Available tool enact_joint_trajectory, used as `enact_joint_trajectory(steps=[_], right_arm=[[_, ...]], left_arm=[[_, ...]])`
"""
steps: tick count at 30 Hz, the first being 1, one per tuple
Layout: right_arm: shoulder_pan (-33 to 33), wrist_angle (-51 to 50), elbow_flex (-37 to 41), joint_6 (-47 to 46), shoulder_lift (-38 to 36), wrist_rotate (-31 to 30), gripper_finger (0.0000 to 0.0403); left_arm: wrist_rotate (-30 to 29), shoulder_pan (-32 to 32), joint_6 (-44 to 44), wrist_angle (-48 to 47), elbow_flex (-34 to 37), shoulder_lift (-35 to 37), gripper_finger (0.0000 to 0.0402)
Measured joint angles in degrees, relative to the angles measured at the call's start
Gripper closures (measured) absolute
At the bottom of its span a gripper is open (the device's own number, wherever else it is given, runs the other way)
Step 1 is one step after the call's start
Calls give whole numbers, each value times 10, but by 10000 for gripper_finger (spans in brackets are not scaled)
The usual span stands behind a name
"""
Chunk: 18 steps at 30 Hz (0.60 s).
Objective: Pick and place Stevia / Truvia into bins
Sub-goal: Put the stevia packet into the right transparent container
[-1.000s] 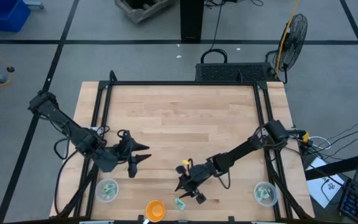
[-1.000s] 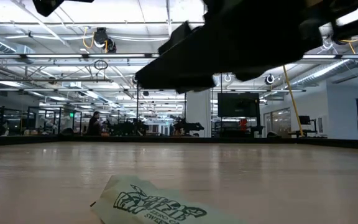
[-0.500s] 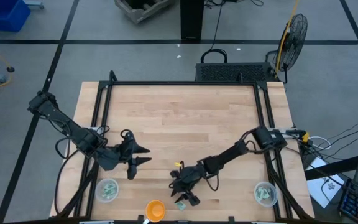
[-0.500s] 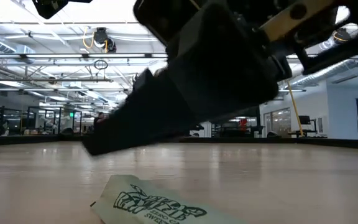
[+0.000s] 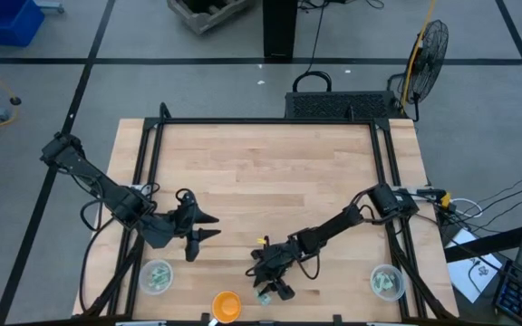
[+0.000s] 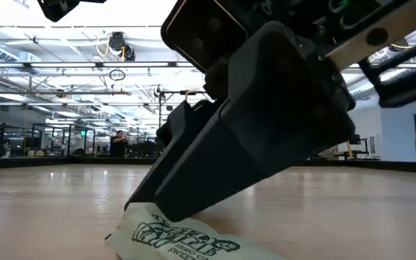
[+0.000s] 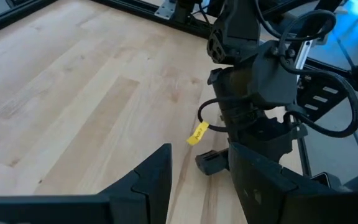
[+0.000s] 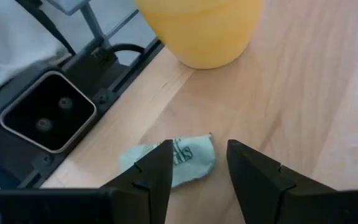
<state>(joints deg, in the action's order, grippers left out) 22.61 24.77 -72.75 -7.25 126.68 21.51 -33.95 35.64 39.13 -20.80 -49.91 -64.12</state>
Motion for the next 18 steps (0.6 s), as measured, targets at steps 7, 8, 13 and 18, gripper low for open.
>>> enact_joint_trajectory(steps=[7,8,13,18], right_arm=[[0,5,3,24,0,-2,275],[0,4,3,24,0,-2,283],[0,2,3,26,0,-2,339],[0,2,3,29,0,-2,392]], left_arm=[[0,0,-3,0,0,0,238],[0,0,-3,0,0,0,238],[0,0,-4,0,0,0,238],[0,0,-4,0,0,0,238]])
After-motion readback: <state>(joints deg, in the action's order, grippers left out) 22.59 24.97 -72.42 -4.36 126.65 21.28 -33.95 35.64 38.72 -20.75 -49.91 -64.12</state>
